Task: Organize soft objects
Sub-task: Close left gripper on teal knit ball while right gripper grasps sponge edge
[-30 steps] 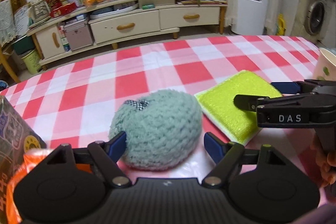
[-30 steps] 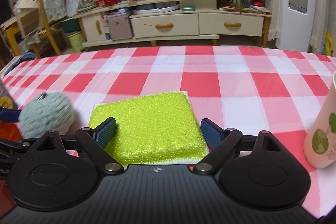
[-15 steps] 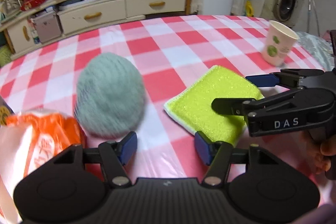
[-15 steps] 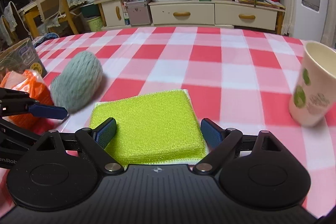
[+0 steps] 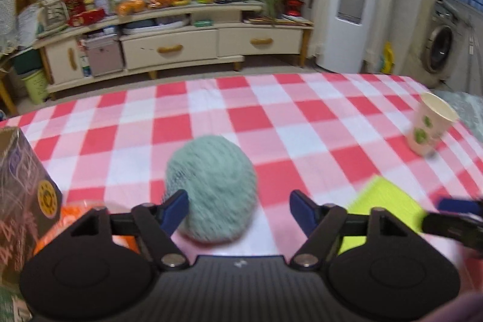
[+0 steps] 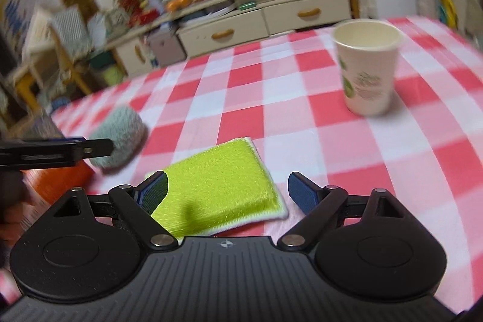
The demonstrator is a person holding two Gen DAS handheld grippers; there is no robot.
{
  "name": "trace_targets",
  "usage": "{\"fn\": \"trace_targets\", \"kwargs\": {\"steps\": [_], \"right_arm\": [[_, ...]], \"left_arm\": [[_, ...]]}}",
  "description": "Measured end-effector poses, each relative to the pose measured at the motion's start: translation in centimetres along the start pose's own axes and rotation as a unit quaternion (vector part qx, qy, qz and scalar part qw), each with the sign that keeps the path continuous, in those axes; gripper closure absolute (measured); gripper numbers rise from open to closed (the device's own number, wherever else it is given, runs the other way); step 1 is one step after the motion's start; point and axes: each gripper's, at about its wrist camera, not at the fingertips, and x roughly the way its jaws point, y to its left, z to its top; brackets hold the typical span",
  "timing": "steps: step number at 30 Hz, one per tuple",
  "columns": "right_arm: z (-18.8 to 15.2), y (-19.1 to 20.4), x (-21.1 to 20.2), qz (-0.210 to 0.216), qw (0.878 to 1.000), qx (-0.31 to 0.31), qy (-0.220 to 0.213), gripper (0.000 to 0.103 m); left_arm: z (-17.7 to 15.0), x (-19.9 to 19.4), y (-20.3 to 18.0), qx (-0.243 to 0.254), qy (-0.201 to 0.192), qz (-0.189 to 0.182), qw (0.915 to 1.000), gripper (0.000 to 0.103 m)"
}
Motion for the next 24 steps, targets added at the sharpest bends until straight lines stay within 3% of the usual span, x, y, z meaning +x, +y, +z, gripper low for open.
{"fn": "trace_targets", "kwargs": {"steps": [3,7,10,11,12,14,17,20,24], "right_arm": [[-0.9,-1.0,-1.0,0.012,0.998,0.060,0.004,0.000],[-2.6,-1.8,-1.5,0.028,0.993,0.113,0.016,0.000],[-3.5,-1.7,-1.4,0.047,0.989,0.137,0.020,0.000],[-3.7,-1.7,-1.1,0.048,0.989,0.141,0.021,0.000],[-3.8,-1.5,-0.9,0.047,0.989,0.138,0.017,0.000],[-3.8,-1.2,-0.6,0.046,0.990,0.131,0.010,0.000],[-3.7,-0.7,-0.3,0.048,0.990,0.130,0.001,0.000],[-3.5,-0.8,0.2,0.062,0.988,0.140,-0.006,0.000],[-3.1,-1.3,1.2,0.093,0.980,0.175,-0.010,0.015]], "left_arm": [[0.7,1.7,0.4,-0.004,0.000,0.029,0.9996,0.016],[0.9,3.9,1.3,-0.012,0.013,0.061,0.9980,0.012],[0.9,4.6,1.6,-0.013,0.012,0.058,0.9981,0.012],[1.0,4.7,1.6,-0.012,0.014,0.059,0.9981,0.015],[1.0,4.7,1.5,-0.011,0.014,0.056,0.9983,0.025],[1.0,5.0,1.4,-0.020,0.023,0.035,0.9989,0.026],[0.6,5.1,0.6,-0.003,0.020,0.043,0.9989,0.027],[0.4,5.0,0.0,0.007,0.019,0.029,0.9994,0.027],[-0.1,4.6,-1.3,0.024,0.022,0.003,0.9995,0.027]]}}
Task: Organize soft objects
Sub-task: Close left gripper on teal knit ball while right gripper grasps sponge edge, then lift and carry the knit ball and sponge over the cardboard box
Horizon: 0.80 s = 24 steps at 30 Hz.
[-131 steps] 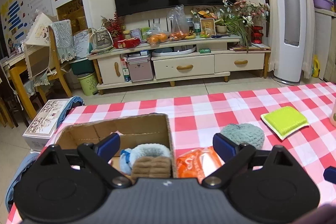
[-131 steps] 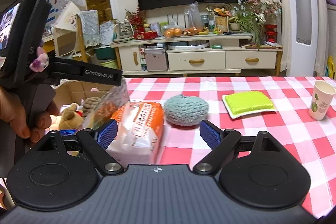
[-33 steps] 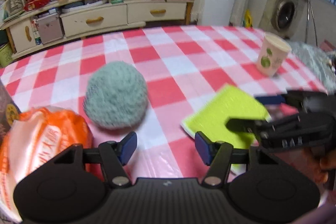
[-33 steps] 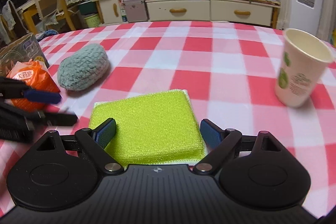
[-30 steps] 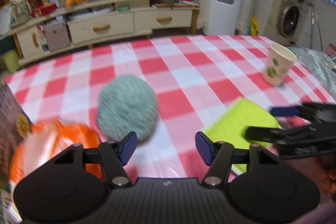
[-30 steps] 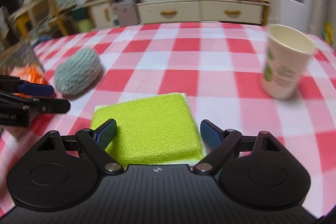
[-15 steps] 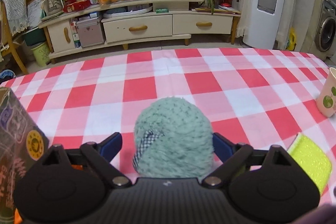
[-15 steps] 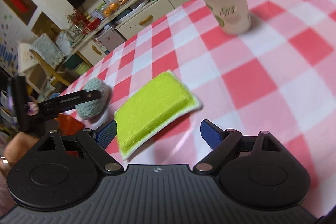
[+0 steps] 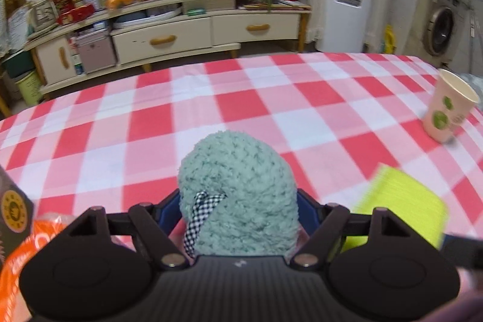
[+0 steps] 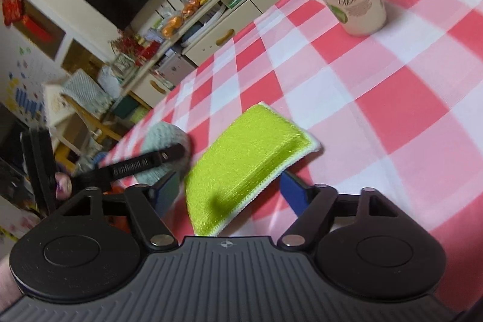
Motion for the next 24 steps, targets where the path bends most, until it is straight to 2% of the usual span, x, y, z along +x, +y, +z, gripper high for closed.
{"fn": "trace_targets", "kwargs": {"steps": [1,5,7,8,9,12,18,24], "right_arm": [[0.1,-0.2,0.3,0.007,1.000,0.009,-0.001,0.019],[0.2,-0.4,0.8,0.028,0.999,0.032,-0.012,0.026],[0.2,-0.3,0.7,0.055,0.997,0.047,-0.021,0.036],[0.3,-0.2,0.7,0.065,0.996,0.051,-0.023,0.038],[0.2,0.1,0.5,0.066,0.997,0.045,-0.024,0.044],[0.1,1.0,0.6,0.039,0.999,0.015,-0.030,0.049],[0.3,0.3,1.2,0.001,0.999,0.021,-0.029,0.072],[-0.2,1.3,0.4,-0.022,0.999,-0.022,-0.038,0.076]], "left_arm": [[-0.2,-0.2,-0.3,0.003,0.000,-0.007,1.0000,0.027],[-1.0,-0.8,-1.9,0.026,0.002,-0.030,0.9992,0.027],[-1.4,-1.2,-2.4,0.030,0.004,-0.044,0.9986,0.027],[-1.6,-1.4,-2.7,0.033,0.005,-0.051,0.9981,0.027],[-1.8,-1.6,-3.1,0.039,0.005,-0.054,0.9977,0.027],[-2.4,-2.2,-4.0,0.050,0.003,-0.064,0.9967,0.027],[-2.9,-2.9,-4.2,0.046,-0.004,-0.068,0.9967,0.033],[-3.6,-3.8,-4.6,0.043,-0.008,-0.073,0.9964,0.035]]}}
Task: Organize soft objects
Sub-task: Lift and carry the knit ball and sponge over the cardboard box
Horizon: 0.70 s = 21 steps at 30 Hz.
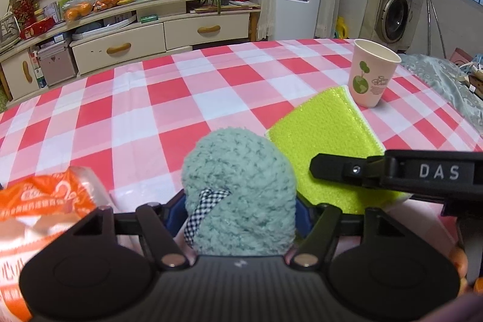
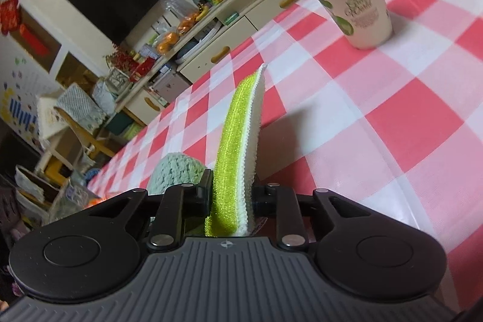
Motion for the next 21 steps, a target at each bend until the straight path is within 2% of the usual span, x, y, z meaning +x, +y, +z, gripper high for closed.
{"fn": "trace_targets", "kwargs": {"steps": [7,17,21], "right_arm": [[-1.2,0.5,-1.9,-0.016,1.000,-0.024,0.002,0.076],[-2.4,1.5,-4.1,-0.029,0.999,-0.046,-0.008,0.077],[-2.7,2.0,-4.9,-0.027,0.998,-0.054,-0.015,0.077]], "left_arm": [[-1.4,-1.7,-0.7,0.000,-0.003,-0.011,0.9999,0.036],[-3.8,-5.3,-1.9,-0.002,-0.035,-0.024,0.9991,0.036],[-4.6,-7.3,-2.1,0.002,-0.059,-0.023,0.9980,0.035]]}}
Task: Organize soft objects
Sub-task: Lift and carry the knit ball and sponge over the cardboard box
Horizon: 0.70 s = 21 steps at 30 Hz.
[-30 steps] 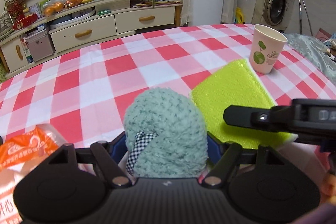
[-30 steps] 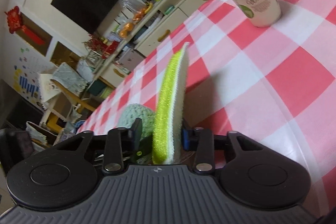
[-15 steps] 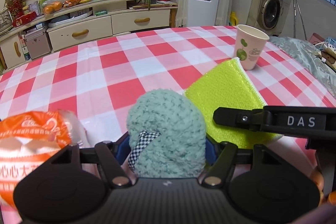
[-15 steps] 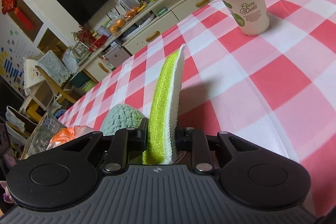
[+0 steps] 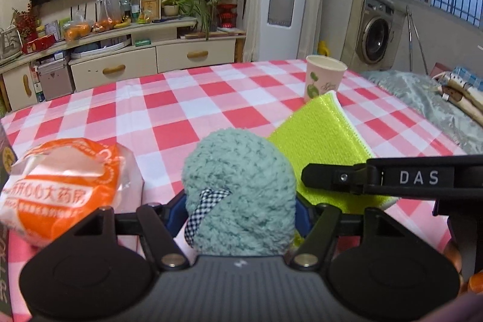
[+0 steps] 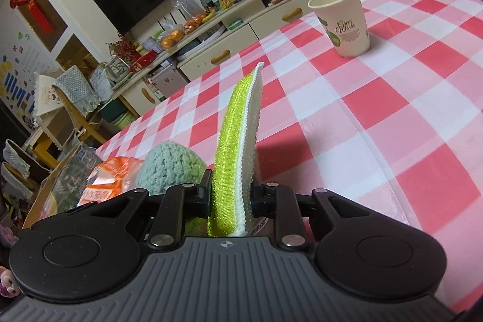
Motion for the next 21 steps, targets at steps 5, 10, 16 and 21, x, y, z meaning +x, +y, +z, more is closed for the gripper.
{"fn": "trace_targets", "kwargs": {"steps": [5,10,16,21], "right_arm": [[-0.4,0.4,-1.0,0.008,1.000,-0.008,-0.006,0.077],[-0.5,1.3,-1.0,0.011,1.000,-0.026,-0.006,0.077],[-0.1,1.6,-1.0,0.010,0.999,-0.041,-0.012,0.077],[0.6,2.5,-0.8,0.016,0.998,-0.057,-0.024,0.077]], "left_arm": [[-0.5,-2.0,0.7,-0.016,-0.008,-0.004,0.9998,0.035],[-0.8,-3.9,1.6,-0.030,-0.010,-0.008,0.9995,0.035],[-0.7,-6.0,2.9,-0.037,-0.020,-0.003,0.9991,0.035],[-0.2,-7.9,4.8,-0.051,-0.036,0.000,0.9980,0.035]]}}
